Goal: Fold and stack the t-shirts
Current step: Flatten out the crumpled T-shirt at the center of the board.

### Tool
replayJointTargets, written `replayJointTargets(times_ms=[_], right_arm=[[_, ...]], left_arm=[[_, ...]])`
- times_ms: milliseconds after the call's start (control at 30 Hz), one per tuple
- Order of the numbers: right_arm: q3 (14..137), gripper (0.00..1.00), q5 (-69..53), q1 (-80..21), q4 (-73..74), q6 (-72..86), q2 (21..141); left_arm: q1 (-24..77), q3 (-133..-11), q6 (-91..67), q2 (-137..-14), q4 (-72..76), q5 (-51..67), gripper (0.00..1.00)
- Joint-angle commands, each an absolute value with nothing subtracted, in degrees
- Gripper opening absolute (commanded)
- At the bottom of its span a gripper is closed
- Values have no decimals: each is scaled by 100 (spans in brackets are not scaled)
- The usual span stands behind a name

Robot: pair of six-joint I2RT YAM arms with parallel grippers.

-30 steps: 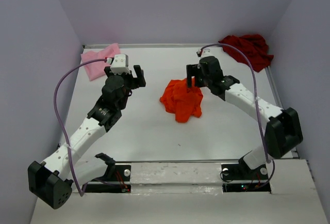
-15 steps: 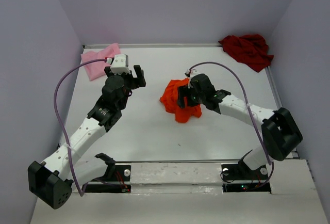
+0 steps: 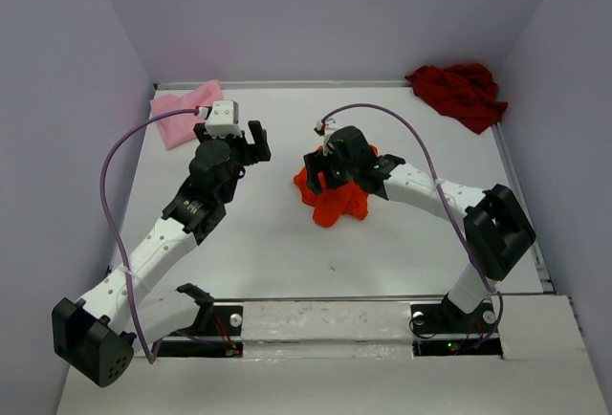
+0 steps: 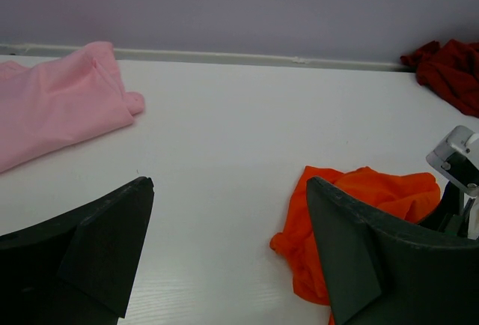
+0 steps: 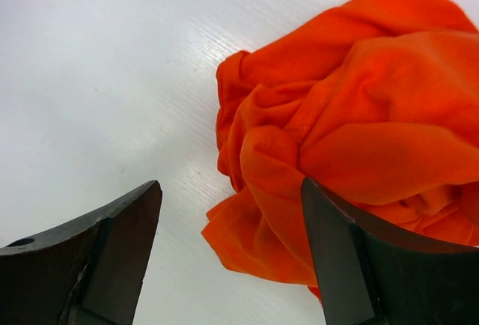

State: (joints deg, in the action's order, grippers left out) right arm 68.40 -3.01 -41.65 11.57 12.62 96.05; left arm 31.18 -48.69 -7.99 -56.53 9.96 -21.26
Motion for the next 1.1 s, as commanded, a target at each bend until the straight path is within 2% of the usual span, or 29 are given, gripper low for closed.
replayJointTargets(times_ms=[0,167,533,700,767,900,933,967,1067], right_arm=[[7303,80,-211,-4184,1274,1099,9563],[7444,81,-105,-4184,1424,958,9553],[7541,81,-273,-4184,1318,914,10309],[7453,78,-255,-4184,1257,932,10415],[7453,73,-246,-4184,1257,914,10424],[7436,56,-193,-4184,1257,905,10398],[7418,49,-176,-4184,1248,905,10380],[7418,38,-158,-4184,1248,905,10354],[7392,29,-106,-4184,1248,879,10301]], left_arm=[[3155,-4992,-773,-5643,1178,-2153,93],[3155,-5001,-773,-5643,1178,-2145,93],[3164,-5001,-773,-5616,1169,-2171,93],[3155,-4992,-765,-5599,1178,-2162,93],[3155,-4992,-765,-5599,1178,-2162,93],[3164,-4992,-765,-5607,1178,-2162,93],[3155,-4992,-765,-5607,1178,-2162,93],[3164,-4992,-765,-5607,1178,-2162,93],[3155,-4992,-765,-5607,1187,-2153,93]])
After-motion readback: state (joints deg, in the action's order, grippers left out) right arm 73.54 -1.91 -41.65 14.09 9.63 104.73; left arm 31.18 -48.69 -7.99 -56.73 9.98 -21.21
